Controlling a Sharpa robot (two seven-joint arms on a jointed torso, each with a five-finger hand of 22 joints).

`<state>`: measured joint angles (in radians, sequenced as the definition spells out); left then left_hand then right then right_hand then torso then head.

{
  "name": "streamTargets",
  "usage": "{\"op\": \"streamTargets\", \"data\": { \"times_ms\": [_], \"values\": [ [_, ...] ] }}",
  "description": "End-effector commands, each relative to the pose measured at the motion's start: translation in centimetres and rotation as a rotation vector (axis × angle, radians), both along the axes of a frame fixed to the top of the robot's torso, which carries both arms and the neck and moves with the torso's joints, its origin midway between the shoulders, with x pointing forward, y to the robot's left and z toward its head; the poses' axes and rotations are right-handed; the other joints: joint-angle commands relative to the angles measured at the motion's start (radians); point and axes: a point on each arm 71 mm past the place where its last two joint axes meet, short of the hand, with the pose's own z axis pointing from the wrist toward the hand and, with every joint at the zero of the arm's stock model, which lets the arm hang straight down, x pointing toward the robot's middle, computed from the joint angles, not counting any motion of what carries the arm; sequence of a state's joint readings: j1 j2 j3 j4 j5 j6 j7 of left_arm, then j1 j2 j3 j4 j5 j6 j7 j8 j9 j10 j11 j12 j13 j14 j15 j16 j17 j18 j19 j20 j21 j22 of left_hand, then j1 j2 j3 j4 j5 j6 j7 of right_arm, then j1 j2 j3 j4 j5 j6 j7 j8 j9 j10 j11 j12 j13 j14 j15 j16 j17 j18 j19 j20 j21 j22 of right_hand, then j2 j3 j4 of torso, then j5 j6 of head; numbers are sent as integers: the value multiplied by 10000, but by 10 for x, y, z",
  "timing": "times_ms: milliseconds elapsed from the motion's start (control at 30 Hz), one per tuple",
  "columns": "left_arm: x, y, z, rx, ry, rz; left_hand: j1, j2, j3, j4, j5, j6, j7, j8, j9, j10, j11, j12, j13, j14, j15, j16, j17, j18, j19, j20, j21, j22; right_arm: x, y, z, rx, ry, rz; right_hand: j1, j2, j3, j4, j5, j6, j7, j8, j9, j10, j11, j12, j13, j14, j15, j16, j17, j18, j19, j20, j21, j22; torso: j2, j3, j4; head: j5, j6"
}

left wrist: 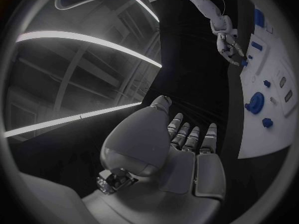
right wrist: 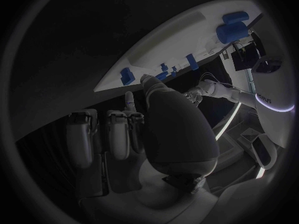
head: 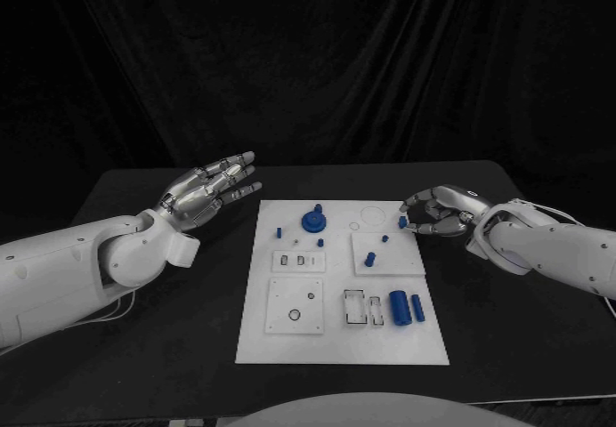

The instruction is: Assemble the parts on the task board

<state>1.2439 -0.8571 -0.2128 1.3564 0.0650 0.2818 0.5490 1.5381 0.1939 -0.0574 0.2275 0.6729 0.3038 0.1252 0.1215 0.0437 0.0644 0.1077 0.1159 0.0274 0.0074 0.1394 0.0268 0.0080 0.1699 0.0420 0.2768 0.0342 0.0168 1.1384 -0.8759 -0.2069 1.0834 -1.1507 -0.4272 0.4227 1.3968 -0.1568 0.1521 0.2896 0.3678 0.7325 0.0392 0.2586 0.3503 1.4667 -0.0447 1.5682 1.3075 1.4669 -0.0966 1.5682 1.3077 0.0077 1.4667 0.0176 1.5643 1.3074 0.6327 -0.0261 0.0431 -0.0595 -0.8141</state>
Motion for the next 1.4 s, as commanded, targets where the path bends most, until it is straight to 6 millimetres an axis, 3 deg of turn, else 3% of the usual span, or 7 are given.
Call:
{"op": "streamTargets", "data": {
  "times_ms": [33, 333, 567, 867, 1067, 1267, 1400],
  "values": [
    [-1, -1, 1, -203, -58, -107, -76, -2, 58, -10, 47, 22, 19, 30, 10, -24, -20, 29, -9, 15, -16, -2, 3, 108, -73, 0, -69, -16, 1, -2, -3, -84, 190, -434, 52, 51, 42, 2, 77, -135, 27, 41, 11, 1041, 26, 26, 2633, 1039, -4, 26, 2631, -77, 1041, -24, 65, 2634, 1, -2, 8, -2, -24],
    [-1, -1, 0, -200, -48, -111, -76, -2, 58, -10, 47, 22, 19, 30, 10, -24, -20, 29, -9, 15, -16, -2, 3, 108, -73, 0, -69, -16, 5, -2, -6, -175, 345, -656, -75, 119, 28, 19, 17, -332, 59, 130, 15, 1041, 48, 26, 2633, 1039, 14, 26, 2631, -77, 1041, -9, 65, 2634, 1, -6, 8, -23, -65],
    [-1, -1, 0, -204, -41, -123, -76, -2, 58, -10, 47, 22, 19, 30, 10, -24, -20, 29, -9, 15, -16, -2, 3, 108, -73, 0, -69, -16, 5, -1, -8, -205, 412, -720, -277, 131, -29, 13, -345, -323, 122, 406, 57, 1041, 104, 26, 2633, 1039, 61, 26, 2631, -77, 1041, 33, 65, 2634, 1, -8, 4, -31, -91],
    [-1, -1, 0, -200, -33, -121, -76, -2, 58, -10, 47, 22, 19, 30, 10, -24, -20, 29, -9, 15, -16, -2, 3, 108, -73, 0, -69, -16, 6, 1, -11, -219, 442, -723, -268, 150, -15, 0, -422, -192, 193, 690, 129, 1041, 161, 26, 2633, 1039, 106, 26, 2631, -77, 1041, 68, 65, 2634, 2, -9, 5, -26, -120],
    [-1, -1, 0, -204, -28, -131, -76, -2, 58, -10, 47, 22, 19, 30, 10, -24, -20, 29, -9, 15, -16, -2, 3, 108, -73, 0, -69, -16, 7, 3, -11, -215, 452, -686, -195, 148, 6, -14, -368, -79, 212, 988, 217, 1041, 186, 26, 2633, 1039, 133, 26, 2631, -77, 1041, 100, 65, 2634, 3, -5, 7, -32, -146],
    [-1, -1, -1, -201, -18, -136, -76, -2, 58, -10, 47, 22, 19, 30, 10, -24, -20, 29, -9, 15, -16, -2, 3, 108, -73, 0, -69, -16, 7, 4, -12, -220, 477, -677, -52, 181, 69, -24, 261, -22, 225, 1583, 413, 1041, 198, 26, 2633, 1039, 156, 26, 2631, -77, 1041, 124, 65, 2634, 1, -7, 6, -33, -173],
    [-1, -1, -1, -203, -15, -139, -76, -2, 58, -10, 47, 22, 19, 30, 10, -24, -20, 29, -9, 15, -16, -2, 3, 108, -73, 0, -69, -16, 8, 4, -13, -223, 501, -673, -46, 205, 79, -26, 371, 33, 230, 1788, 485, 1041, 206, 26, 2633, 1039, 157, 26, 2631, -77, 1041, 132, 65, 2634, 0, -8, 5, -27, -194]
  ]
}}
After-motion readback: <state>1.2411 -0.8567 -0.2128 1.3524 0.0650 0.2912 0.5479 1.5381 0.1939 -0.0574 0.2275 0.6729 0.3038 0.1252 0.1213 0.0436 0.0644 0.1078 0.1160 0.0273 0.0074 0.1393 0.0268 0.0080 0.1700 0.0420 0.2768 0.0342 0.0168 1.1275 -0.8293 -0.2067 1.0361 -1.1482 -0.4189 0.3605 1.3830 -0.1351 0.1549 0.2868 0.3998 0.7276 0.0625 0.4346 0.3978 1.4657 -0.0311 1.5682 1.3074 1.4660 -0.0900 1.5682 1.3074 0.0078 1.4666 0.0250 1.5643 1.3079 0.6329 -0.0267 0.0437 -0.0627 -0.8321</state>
